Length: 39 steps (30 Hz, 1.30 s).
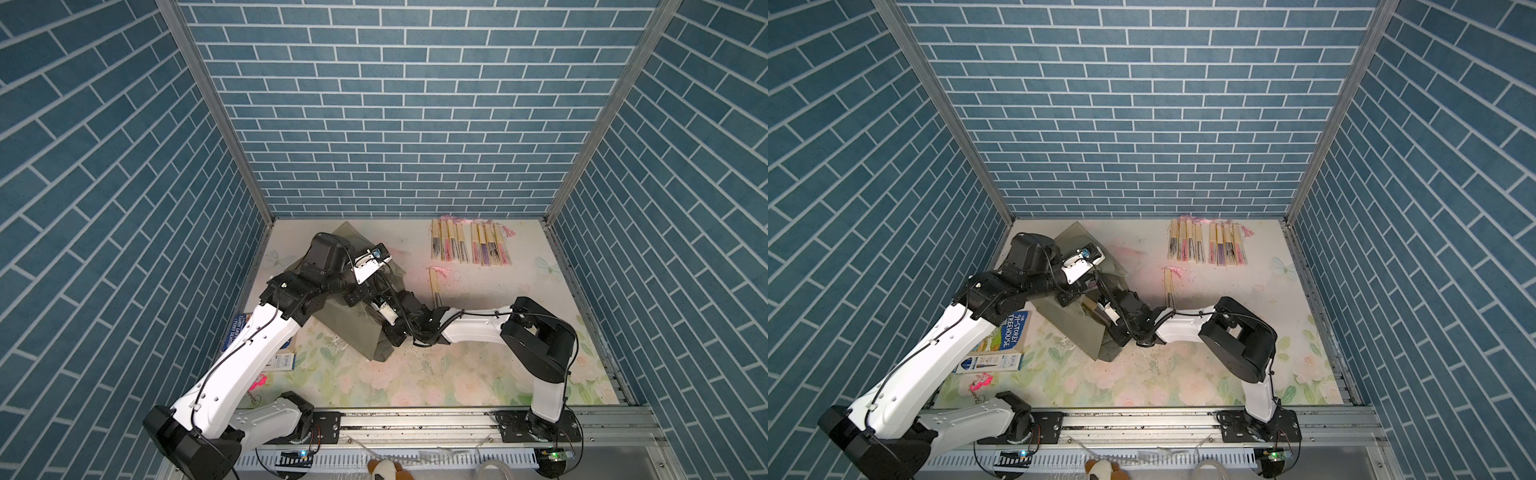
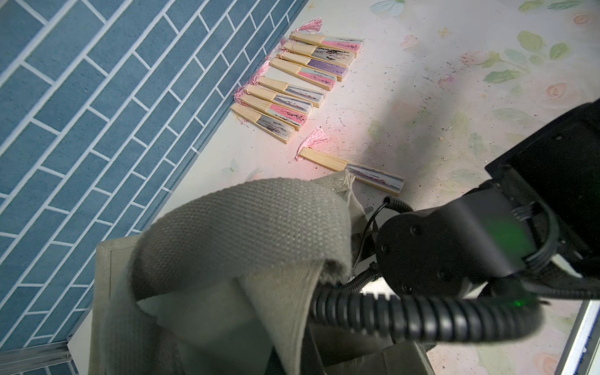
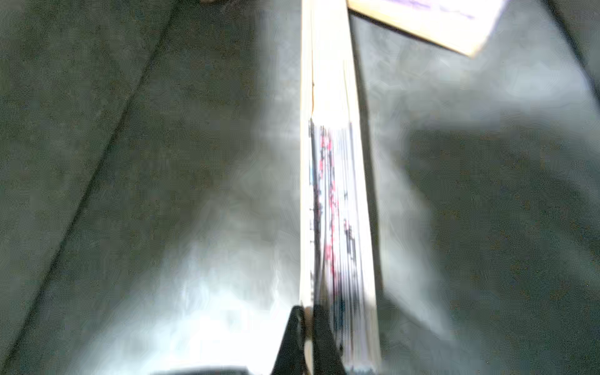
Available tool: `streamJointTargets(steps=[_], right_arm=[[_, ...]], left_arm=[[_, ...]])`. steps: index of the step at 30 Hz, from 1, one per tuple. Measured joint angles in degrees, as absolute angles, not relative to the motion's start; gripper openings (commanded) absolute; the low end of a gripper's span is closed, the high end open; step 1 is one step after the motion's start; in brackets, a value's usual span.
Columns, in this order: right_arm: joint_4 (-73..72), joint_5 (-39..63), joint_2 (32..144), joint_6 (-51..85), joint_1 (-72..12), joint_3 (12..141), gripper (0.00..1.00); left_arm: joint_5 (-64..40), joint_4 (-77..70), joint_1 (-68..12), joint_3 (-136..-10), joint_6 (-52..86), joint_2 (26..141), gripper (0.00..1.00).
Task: Take out the folding fans from the tote bags
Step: Move the folding fan to the canvas bag, then pick up the folding fan from the canvas bag.
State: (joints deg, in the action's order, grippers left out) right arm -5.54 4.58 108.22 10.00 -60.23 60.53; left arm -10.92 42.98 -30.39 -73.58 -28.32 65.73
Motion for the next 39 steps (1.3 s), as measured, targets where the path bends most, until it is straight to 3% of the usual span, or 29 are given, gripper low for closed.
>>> streamJointTargets(steps=[9, 11, 16, 21, 33, 39], right_arm=[[-5.6, 4.7, 100.7, 13.4, -60.1, 54.7, 0.07], [-6.5, 5.5, 99.5, 13.7, -60.1, 53.1, 0.14], [-6.0, 7.6, 99.4, 14.6, -60.1, 52.2, 0.42], [-7.4, 7.9, 99.4, 14.7, -60.1, 52.4, 0.52], [-9.3, 7.2, 111.0, 13.6, -60.2, 62.8, 0.59], [-9.2, 8.4, 113.0, 13.1, -60.2, 63.0, 0.51]], left_arm=[[-11.9, 43.0, -31.0, -73.5, -28.4, 66.0, 0.0], [-11.9, 43.0, -31.1, -73.5, -28.4, 66.0, 0.0], [-11.8, 43.0, -31.3, -73.5, -28.5, 66.4, 0.0], [-11.7, 43.0, -31.3, -73.5, -28.6, 66.6, 0.0], [-10.7, 43.0, -31.3, -73.3, -28.8, 66.6, 0.0], [-10.1, 43.0, -31.3, -73.2, -28.8, 66.6, 0.0]])
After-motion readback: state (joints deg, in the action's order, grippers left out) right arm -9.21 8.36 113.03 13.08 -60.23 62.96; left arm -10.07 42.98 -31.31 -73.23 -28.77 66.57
